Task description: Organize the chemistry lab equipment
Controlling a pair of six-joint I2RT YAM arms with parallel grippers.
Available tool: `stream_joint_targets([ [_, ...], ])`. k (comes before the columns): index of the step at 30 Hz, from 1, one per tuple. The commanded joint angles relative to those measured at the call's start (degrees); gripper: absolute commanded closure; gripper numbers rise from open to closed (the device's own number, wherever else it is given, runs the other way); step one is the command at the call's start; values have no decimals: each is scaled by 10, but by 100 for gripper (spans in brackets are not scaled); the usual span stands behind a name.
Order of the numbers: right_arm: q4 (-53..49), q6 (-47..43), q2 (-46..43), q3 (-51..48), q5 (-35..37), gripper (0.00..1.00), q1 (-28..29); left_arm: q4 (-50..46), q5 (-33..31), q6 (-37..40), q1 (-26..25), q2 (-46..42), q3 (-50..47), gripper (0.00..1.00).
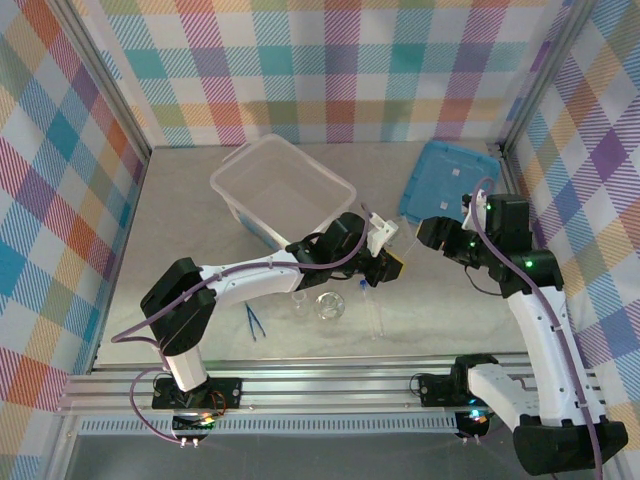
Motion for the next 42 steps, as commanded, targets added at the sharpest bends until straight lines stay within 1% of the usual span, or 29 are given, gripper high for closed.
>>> stream_joint_targets([
  [1, 8, -16, 0, -8, -46, 37, -10, -13, 2, 21, 6, -4, 17, 97],
  [8, 19, -19, 13, -17, -75, 37, -21, -24, 0, 37, 6, -9, 14, 97],
  [25, 25, -24, 13, -29, -115, 39, -35, -46, -2, 58, 7, -16, 13, 98],
  [33, 32, -22, 8, -39, -126, 43, -37, -59, -3, 68, 7, -11, 21, 98],
  [37, 33, -22, 11, -37, -132, 46, -38, -61, -3, 71, 8, -17, 18, 98],
  [42, 28, -22, 18, -39, -128, 47, -40, -57, -3, 72, 9, -28, 13, 98],
])
